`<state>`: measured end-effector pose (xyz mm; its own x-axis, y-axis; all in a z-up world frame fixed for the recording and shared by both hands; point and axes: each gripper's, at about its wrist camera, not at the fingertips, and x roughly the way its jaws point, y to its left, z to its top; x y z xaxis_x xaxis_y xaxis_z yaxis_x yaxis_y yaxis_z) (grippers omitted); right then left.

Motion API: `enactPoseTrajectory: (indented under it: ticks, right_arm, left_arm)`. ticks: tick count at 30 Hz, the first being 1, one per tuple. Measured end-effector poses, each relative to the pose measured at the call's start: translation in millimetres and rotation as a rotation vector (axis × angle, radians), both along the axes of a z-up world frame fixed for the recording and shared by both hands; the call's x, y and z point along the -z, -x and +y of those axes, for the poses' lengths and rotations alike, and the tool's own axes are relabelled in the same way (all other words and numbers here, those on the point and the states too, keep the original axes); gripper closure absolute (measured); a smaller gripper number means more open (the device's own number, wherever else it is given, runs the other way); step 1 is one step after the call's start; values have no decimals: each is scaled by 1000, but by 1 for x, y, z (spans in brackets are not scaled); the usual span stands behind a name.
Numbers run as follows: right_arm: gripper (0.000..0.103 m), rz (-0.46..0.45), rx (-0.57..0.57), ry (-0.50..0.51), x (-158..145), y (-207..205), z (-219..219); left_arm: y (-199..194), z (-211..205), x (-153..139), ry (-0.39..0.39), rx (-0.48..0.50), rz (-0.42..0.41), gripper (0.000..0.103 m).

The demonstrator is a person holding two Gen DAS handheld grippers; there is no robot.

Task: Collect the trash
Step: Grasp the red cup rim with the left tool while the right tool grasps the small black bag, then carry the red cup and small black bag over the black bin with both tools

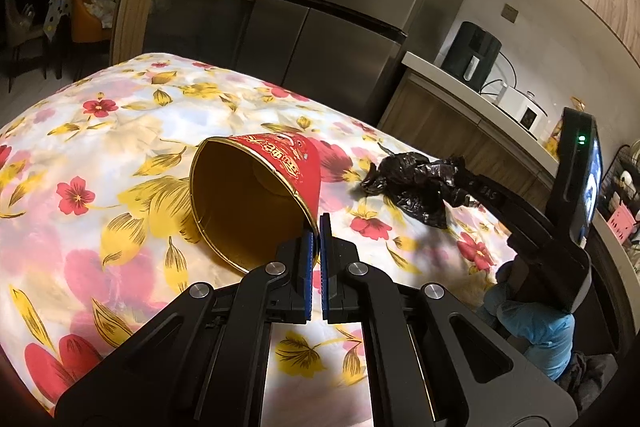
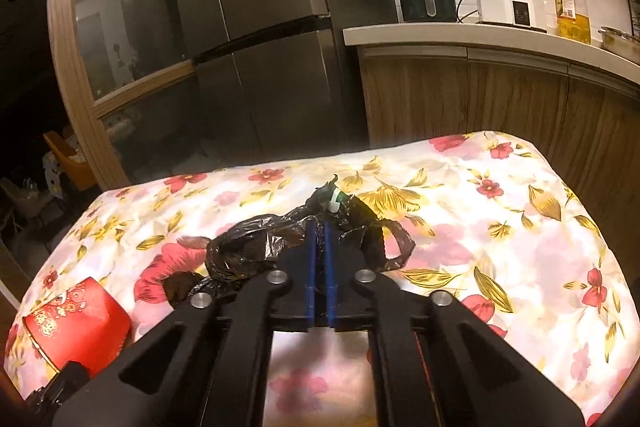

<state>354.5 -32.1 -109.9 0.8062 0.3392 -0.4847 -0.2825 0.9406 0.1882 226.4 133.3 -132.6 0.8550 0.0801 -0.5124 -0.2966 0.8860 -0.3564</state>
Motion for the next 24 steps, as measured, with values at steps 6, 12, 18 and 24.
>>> enactPoseTrajectory:
  ticks: [6,12,18,24]
  right_arm:
    - [102,-54,-14,1,-13,20,-4]
    - [102,-89,-16,4,-25,40,-17]
    - [102,-130,-9,-7,-41,61,-35]
    - [102,-163,-2,-21,-54,78,-52]
  left_arm:
    - [1,0,-1,3,-1,-3,101]
    - [4,-2,-6,-8,4,-12,101]
    - [8,-11,-16,-41,17,-24,101]
    - [15,-23,-28,-77,34,-39,101]
